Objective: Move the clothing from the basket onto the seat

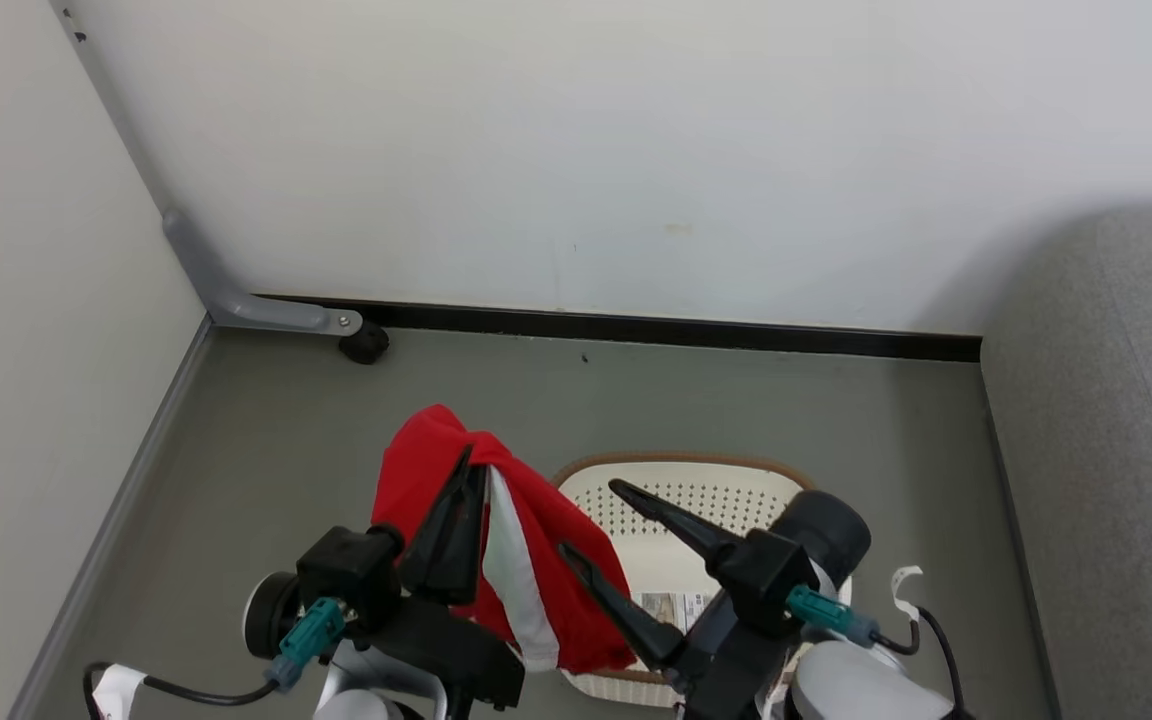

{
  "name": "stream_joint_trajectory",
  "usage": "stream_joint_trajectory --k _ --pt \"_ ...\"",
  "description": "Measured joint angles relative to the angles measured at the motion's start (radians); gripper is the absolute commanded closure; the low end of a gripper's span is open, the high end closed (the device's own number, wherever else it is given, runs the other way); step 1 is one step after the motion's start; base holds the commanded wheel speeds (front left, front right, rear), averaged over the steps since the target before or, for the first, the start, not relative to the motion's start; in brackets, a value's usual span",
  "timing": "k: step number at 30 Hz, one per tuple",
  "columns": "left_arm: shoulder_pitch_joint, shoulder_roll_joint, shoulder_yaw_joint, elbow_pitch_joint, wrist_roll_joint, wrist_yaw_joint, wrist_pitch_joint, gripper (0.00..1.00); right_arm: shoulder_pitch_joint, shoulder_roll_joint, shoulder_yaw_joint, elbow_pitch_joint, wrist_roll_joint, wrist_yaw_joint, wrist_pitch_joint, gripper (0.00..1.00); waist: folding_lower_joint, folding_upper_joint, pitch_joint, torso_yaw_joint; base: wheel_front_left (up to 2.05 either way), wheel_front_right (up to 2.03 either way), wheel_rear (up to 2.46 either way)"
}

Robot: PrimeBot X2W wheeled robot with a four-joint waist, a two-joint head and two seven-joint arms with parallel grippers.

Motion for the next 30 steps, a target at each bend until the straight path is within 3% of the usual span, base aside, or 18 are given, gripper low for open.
stream_joint_trajectory --k 19,20,21,22,30 --pt "-0.028 -0.016 -0.078 -0.06 0.005 -0.016 0.046 1.0 -0.153 0.015 0.126 0.132 0.137 0.0 0.0 0.0 0.0 0.0 0.03 0.059 0.0 0.0 0.0" --pt "-0.03 -0.016 -0.083 -0.063 0.005 -0.016 0.047 1.0 -0.154 0.015 0.13 0.137 0.143 0.0 0.0 0.45 -0.0001 0.0 0.03 0.06 0.0 0.0 0.0" --pt "-0.031 -0.017 -0.086 -0.066 0.005 -0.016 0.047 1.0 -0.155 0.015 0.134 0.142 0.149 0.0 0.0 0.6 0.0 0.0 0.031 0.061 0.0 0.0 0.0" --pt "-0.034 -0.018 -0.087 -0.068 0.005 -0.016 0.048 1.0 -0.157 0.015 0.137 0.146 0.153 0.0 0.0 0.99 -0.0001 0.0 0.031 0.062 0.0 0.0 0.0" --pt "-0.039 -0.019 -0.091 -0.082 -0.002 -0.016 0.057 1.0 -0.176 0.016 0.142 0.16 0.209 0.0 0.0 1.0 -0.0002 0.0 0.034 0.067 0.0 0.0 0.0"
